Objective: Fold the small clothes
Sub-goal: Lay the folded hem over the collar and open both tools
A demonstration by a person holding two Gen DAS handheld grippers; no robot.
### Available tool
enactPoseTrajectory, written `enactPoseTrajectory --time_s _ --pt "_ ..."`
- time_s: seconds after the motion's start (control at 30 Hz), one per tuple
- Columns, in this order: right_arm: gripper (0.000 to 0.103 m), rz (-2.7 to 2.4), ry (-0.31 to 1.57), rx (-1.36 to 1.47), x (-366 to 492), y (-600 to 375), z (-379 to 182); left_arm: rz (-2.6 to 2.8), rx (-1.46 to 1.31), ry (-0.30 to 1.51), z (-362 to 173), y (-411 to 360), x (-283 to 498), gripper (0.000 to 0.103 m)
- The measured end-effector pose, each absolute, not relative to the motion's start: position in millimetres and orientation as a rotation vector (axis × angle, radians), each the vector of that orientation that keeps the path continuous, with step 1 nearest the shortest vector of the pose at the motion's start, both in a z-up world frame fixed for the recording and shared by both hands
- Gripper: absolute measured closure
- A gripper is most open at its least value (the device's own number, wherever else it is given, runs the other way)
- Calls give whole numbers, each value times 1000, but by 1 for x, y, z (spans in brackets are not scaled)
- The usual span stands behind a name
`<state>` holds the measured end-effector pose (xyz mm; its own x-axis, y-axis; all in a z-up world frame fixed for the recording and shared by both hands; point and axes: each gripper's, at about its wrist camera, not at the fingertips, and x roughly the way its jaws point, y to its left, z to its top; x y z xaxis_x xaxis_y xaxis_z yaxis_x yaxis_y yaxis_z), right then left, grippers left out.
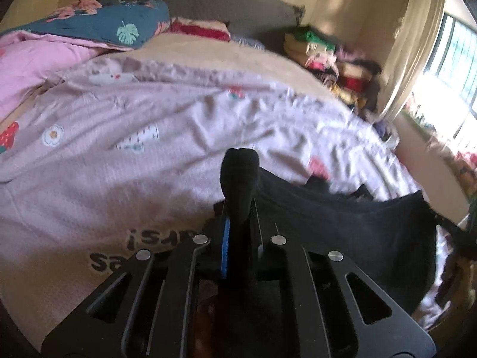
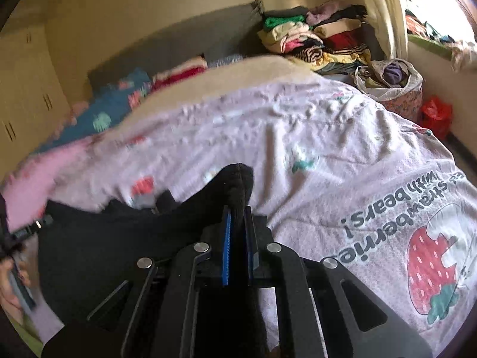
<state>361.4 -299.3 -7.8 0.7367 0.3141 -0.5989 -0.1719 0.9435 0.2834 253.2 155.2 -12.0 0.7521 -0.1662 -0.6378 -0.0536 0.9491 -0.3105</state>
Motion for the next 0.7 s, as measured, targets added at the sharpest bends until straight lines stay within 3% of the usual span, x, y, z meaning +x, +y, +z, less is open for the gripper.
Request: enactPoseTrajectory --time_s 0.53,0.67,0.7 --pt "96 203 718 220 369 -299 -24 -16 -322 744 -26 159 262 99" --pt "94 182 773 173 374 -294 -35 -6 -306 758 -29 158 262 90" --pt "90 174 783 166 374 -293 -37 -1 -304 759 -28 158 261 89"
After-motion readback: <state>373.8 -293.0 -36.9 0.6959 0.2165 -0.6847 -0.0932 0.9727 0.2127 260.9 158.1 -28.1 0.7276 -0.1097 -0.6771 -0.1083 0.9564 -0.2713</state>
